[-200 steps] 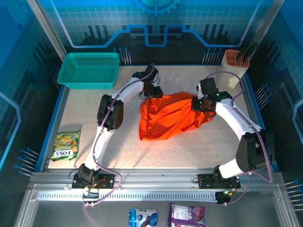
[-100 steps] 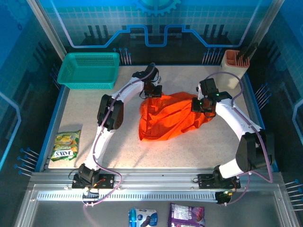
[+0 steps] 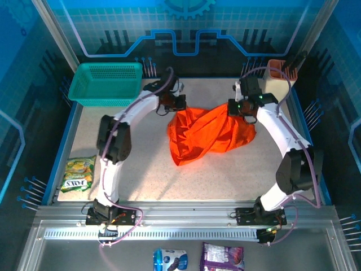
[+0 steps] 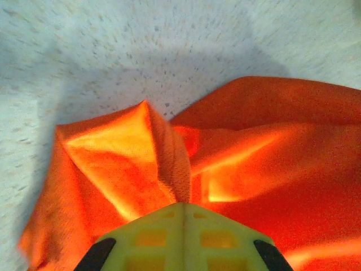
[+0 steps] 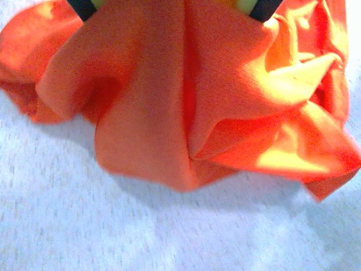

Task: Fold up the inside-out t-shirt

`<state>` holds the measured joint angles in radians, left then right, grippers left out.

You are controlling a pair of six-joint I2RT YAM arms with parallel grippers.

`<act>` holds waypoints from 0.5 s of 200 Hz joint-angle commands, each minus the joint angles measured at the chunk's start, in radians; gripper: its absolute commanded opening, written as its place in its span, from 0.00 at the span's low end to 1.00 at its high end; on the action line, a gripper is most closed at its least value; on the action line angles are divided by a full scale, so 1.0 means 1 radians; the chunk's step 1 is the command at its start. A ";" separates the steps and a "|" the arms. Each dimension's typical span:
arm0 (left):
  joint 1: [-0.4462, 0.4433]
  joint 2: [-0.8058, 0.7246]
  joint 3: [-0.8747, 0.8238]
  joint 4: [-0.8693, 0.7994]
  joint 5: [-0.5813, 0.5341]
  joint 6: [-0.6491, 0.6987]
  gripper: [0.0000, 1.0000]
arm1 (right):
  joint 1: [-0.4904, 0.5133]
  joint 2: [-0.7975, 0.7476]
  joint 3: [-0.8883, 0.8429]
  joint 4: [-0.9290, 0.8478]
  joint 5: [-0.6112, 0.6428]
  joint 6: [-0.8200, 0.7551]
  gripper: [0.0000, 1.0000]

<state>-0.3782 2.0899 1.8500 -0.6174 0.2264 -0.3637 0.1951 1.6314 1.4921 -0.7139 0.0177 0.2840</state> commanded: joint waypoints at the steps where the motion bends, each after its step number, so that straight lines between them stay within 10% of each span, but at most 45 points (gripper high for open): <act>1: 0.049 -0.209 -0.155 0.136 0.028 -0.074 0.00 | -0.018 0.087 0.198 -0.039 -0.017 -0.068 0.00; 62: 0.059 -0.691 -0.646 0.242 0.048 -0.209 0.00 | 0.033 0.414 0.747 -0.201 -0.200 -0.145 0.00; 100: 0.048 -0.875 -0.860 0.290 0.051 -0.319 0.00 | 0.159 0.480 0.848 -0.379 0.043 -0.201 0.29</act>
<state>-0.3202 1.2850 1.0721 -0.3809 0.2581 -0.5835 0.2558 2.1109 2.3417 -0.9188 -0.0780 0.1413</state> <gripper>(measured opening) 0.055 0.236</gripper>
